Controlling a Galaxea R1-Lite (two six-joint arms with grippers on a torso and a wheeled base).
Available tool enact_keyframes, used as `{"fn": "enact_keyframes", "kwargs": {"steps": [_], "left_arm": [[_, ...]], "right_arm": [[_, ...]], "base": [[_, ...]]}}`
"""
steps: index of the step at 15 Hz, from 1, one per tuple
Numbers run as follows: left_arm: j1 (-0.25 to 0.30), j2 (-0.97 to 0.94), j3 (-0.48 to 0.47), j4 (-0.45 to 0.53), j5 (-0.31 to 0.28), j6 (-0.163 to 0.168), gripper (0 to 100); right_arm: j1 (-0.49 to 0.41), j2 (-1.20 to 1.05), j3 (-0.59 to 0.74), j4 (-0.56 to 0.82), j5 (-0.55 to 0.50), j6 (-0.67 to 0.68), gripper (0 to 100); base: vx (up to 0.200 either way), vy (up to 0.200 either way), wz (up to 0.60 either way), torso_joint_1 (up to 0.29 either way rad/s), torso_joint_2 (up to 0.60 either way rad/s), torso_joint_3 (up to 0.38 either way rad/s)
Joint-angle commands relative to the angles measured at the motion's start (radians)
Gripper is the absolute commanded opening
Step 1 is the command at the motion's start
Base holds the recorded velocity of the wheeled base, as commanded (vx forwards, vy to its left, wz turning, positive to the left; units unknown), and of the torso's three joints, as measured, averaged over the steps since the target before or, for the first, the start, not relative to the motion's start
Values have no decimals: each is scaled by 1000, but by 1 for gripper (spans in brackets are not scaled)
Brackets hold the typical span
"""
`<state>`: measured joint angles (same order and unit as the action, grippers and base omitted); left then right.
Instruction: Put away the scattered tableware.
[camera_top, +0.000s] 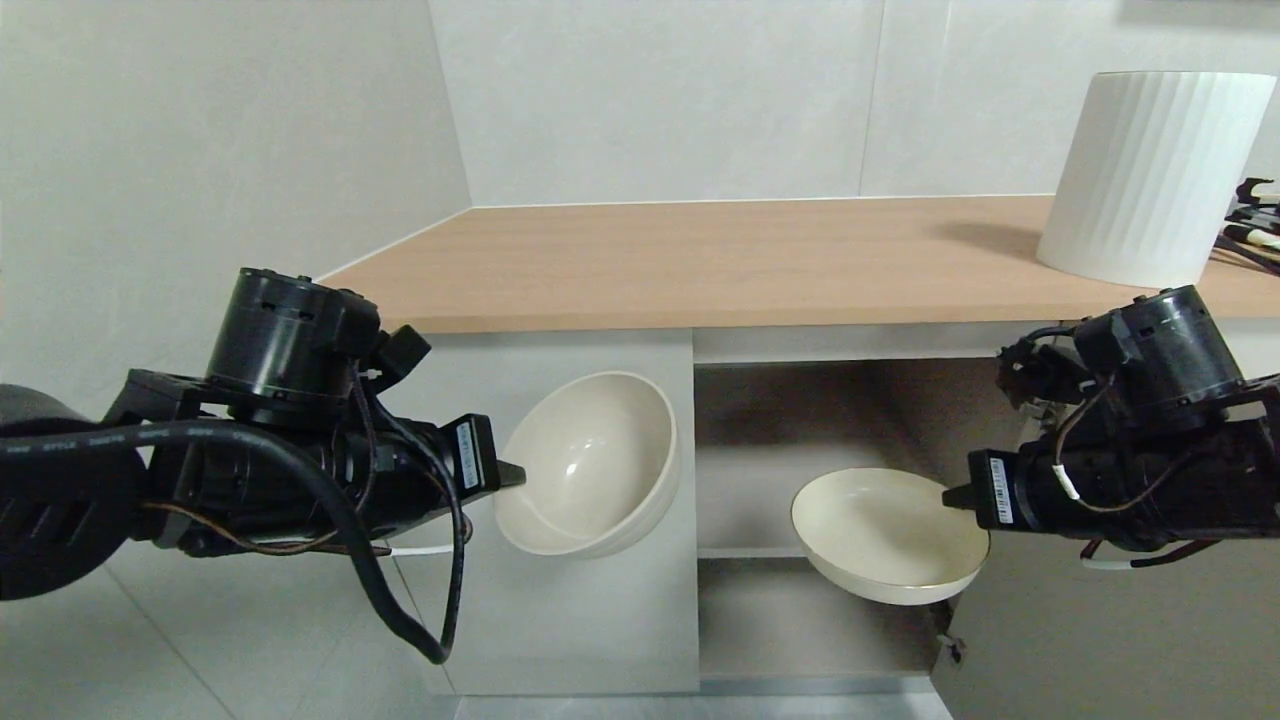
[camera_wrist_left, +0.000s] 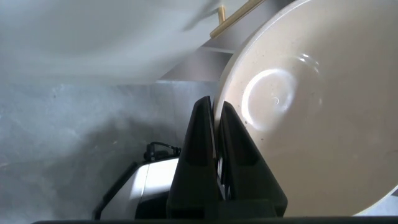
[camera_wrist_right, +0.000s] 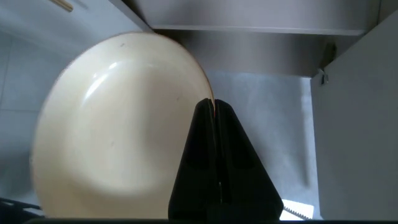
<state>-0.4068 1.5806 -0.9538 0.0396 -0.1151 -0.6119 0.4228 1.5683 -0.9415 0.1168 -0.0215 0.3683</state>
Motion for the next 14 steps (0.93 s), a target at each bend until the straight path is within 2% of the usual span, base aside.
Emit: {"fn": "enact_keyframes", "kwargs": {"steps": [1,6,8,10,14], "left_arm": [[-1,1,0,0,0,0,0],[-1,2,0,0,0,0,0],[-1,5,0,0,-1,0,0],[-1,5,0,0,-1,0,0],[-3,19,0,0,-1,0,0]], "right_arm": [[1,6,1,-5,0,0,0],[2,75,0,-62,0,0,0],[4,214,-7,-120,0,4,0],[-12,357,-7,-252,-15,12,0],[-36,596,-19,-514,-132,40,0]], "base": [[0,0,0,0,0,0],[0,0,0,0,0,0],[0,0,0,0,0,0],[0,0,0,0,0,0],[0,0,0,0,0,0]]}}
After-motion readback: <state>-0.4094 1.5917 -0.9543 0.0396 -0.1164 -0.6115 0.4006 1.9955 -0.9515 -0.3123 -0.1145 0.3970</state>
